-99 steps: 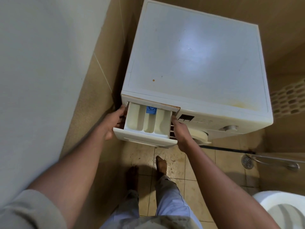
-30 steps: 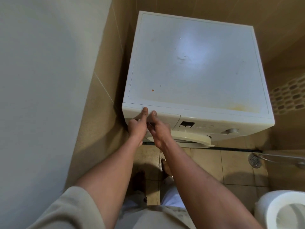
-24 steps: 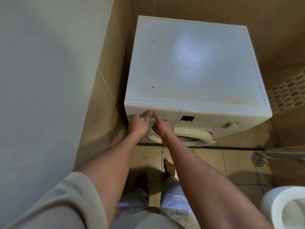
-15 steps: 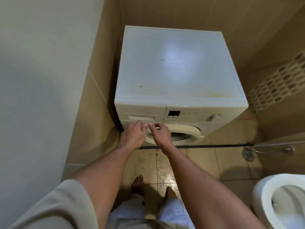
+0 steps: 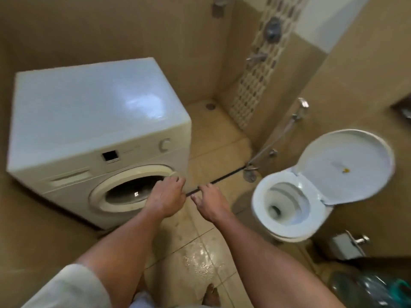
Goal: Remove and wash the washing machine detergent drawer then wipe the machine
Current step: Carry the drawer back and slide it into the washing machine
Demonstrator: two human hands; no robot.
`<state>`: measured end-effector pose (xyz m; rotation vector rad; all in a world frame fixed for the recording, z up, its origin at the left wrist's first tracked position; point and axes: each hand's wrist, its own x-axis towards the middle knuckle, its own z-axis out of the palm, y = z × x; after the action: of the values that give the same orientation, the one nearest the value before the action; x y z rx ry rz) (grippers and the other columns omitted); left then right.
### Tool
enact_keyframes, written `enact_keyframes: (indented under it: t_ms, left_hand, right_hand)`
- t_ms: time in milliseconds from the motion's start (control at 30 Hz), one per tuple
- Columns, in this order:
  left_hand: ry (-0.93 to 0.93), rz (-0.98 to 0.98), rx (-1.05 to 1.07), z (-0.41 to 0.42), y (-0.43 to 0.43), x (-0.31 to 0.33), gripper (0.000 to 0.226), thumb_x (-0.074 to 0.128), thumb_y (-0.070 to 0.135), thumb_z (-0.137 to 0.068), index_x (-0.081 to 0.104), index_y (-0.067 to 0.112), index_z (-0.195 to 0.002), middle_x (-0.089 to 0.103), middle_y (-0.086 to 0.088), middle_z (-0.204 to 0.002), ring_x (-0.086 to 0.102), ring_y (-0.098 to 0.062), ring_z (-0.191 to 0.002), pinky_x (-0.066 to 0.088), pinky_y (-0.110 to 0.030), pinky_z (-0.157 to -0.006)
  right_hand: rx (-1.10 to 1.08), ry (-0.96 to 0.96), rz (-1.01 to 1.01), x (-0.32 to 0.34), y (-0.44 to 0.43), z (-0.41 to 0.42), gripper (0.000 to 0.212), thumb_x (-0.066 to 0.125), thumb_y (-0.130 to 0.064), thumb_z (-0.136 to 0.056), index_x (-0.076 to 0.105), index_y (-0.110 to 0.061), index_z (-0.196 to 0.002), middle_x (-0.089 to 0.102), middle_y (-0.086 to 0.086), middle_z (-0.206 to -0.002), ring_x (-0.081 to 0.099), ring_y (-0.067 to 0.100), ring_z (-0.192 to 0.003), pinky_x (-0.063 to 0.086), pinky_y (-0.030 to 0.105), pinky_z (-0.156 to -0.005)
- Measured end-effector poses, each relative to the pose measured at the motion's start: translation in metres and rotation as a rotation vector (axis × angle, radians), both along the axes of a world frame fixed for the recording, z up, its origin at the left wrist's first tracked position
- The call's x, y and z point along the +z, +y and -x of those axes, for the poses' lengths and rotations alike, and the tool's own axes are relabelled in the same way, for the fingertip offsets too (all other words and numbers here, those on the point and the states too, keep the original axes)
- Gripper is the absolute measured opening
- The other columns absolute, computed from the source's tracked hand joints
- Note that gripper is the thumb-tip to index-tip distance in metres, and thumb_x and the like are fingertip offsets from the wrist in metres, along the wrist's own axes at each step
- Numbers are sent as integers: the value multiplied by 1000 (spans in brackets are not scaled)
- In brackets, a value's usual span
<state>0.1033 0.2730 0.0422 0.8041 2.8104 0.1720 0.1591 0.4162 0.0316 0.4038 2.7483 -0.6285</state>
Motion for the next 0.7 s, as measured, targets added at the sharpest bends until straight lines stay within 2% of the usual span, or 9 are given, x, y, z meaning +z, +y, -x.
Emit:
enact_keyframes:
  t_ms: [167,333,500,600,700]
  left_hand:
    - [81,-32,-158,-31,108,19,44,43,37,-101,50,18,-141,59,-5,-132,56,-24,-121,49,-39,-100]
    - [65,-15,-193,-45,138,18,44,43,38,-99,53,17,-137,59,-6,-133,54,-25,-123,49,-41,-100]
    - [85,-34,-108,-44,107,17,44,46,40,-100,54,16,-136,59,-5,-132,55,-24,-120,49,-39,-98]
    - [109,-12,9,-33,60,14,46,46,41,-99,55,15,-136,61,-5,-131,57,-23,-119,50,-40,-97]
    - [124,-27,187,-21,-9,9,40,48,43,-96,60,19,-126,64,-2,-120,60,-20,-107,51,-38,-91]
  right_hand:
    - [-96,81,-95,21,101,-49,45,44,-46,-98,53,-18,-132,55,7,-130,46,27,-120,42,39,-97]
    - [-116,108,-85,28,126,-69,46,44,-47,-98,52,-17,-133,54,7,-132,45,27,-121,42,39,-97]
    - [-38,102,-64,27,102,-52,47,45,-48,-98,52,-17,-132,53,5,-134,43,26,-125,43,40,-99]
    - [45,105,-54,28,67,-25,51,45,-49,-97,49,-18,-137,52,4,-136,42,24,-127,42,39,-101]
    - [183,120,-33,30,7,11,51,45,-50,-97,47,-20,-138,53,3,-136,44,23,-125,41,39,-102]
